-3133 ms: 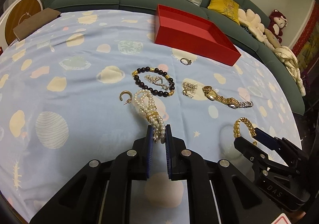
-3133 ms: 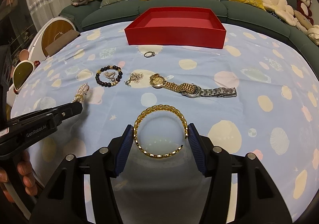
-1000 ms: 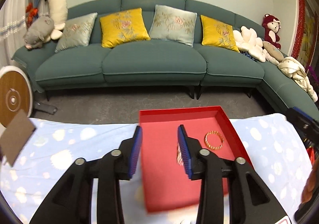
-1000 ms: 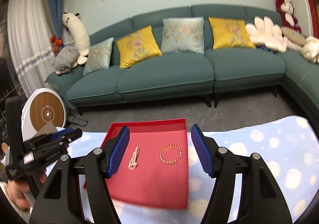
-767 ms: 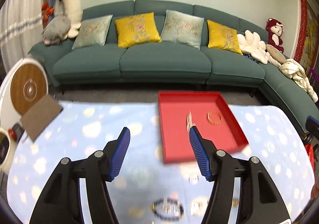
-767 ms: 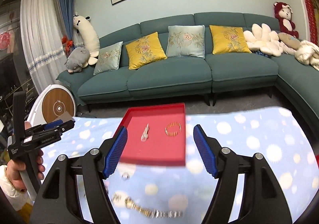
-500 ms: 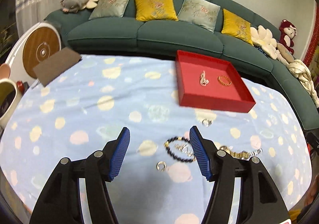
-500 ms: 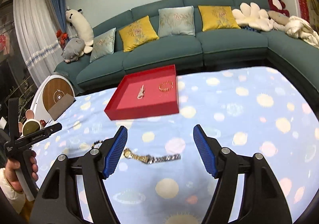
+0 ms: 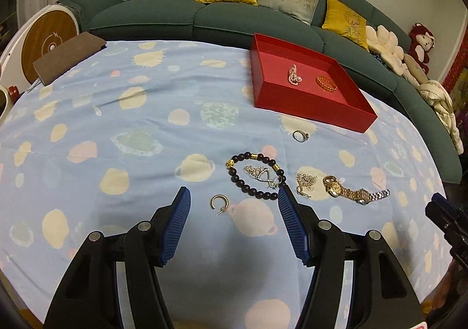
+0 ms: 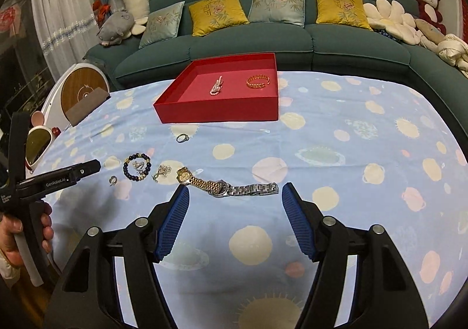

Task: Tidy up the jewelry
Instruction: 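Withdraw both tools from the tray and move the right tool toward the gold watch, then grasp the gold watch with the right tool while the left tool grasps the black bead bracelet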

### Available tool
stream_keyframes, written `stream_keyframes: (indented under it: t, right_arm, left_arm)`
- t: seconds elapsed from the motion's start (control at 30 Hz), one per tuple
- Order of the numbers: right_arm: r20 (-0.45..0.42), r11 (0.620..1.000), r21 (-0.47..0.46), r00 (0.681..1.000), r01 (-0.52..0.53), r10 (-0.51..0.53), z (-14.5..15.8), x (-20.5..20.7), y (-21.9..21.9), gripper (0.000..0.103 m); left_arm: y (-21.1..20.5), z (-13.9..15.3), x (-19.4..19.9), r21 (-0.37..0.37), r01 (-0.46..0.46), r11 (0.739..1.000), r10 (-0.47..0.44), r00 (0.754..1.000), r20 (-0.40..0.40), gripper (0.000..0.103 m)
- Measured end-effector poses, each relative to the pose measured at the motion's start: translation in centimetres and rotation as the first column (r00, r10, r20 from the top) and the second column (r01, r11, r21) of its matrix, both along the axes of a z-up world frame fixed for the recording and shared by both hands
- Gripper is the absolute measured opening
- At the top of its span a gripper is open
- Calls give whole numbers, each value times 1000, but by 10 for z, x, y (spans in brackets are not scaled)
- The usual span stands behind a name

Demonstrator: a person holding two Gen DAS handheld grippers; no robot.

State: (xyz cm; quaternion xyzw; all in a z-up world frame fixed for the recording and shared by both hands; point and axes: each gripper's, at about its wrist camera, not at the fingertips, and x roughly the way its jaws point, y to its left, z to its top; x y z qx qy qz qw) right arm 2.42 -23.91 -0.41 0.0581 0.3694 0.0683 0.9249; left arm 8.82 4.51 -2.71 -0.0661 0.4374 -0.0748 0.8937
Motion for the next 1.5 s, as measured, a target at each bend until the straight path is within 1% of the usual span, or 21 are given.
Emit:
stream_keyframes:
  t: [0.17,0.3,0.37,0.57,0.63,0.73,0.8,1.0,1.17,1.2,1.27,1.4,1.5]
  right_arm:
    - [-44,997,-43,998,-57,55,-20,16,14,60]
    - [-68,982,-103,986,-156,149,-35,32,33,55]
    - [-84,971,-122,977,-205,196,-39,39,45,54]
    - [-115,947,-115,951,-301,288,-43,66,75,51]
    - [-132,937,-126,942,-325,308,-47,76,86,50]
    - [-165,936,-105,934,-337,318,-56,89,91,44]
    - [-194,936,-96,928,-339,317,-64,96,93,35]
    - [-200,934,-131,931,-333,305,-66,102,94,34]
    - [-206,933,-134,931,-333,302,-68,104,91,34]
    - [-208,931,-140,930,-336,304,-67,103,92,31]
    - [-213,926,-152,926,-345,310,-67,98,94,27]
    - [-228,925,-163,926,-342,302,-65,85,93,26]
    - [-238,930,-153,926,-333,292,-63,72,87,26]
  left_arm:
    - [-10,-6,3,24,14,1000,-14,1000,-19,60]
    - [-9,-8,4,31,3,1000,-3,1000,-25,60]
    - [-7,-8,4,26,-5,1000,5,1000,-24,60]
    - [-2,-4,5,-6,-14,1000,14,999,-34,60]
    - [1,-3,5,-15,-14,1000,14,999,-36,60]
    - [9,-1,6,-29,-23,999,22,999,-42,60]
    - [15,0,7,-38,-33,999,31,998,-46,60]
    - [30,-3,8,-48,-60,997,57,996,-62,60]
    - [34,-3,4,-90,-81,993,74,995,-69,60]
    - [33,-2,4,-93,-80,993,74,995,-68,60]
    - [31,-2,3,-85,-75,994,70,996,-61,60]
    - [26,-3,5,-69,-66,995,62,996,-60,60]
    - [20,-7,6,-60,-53,997,49,996,-71,60]
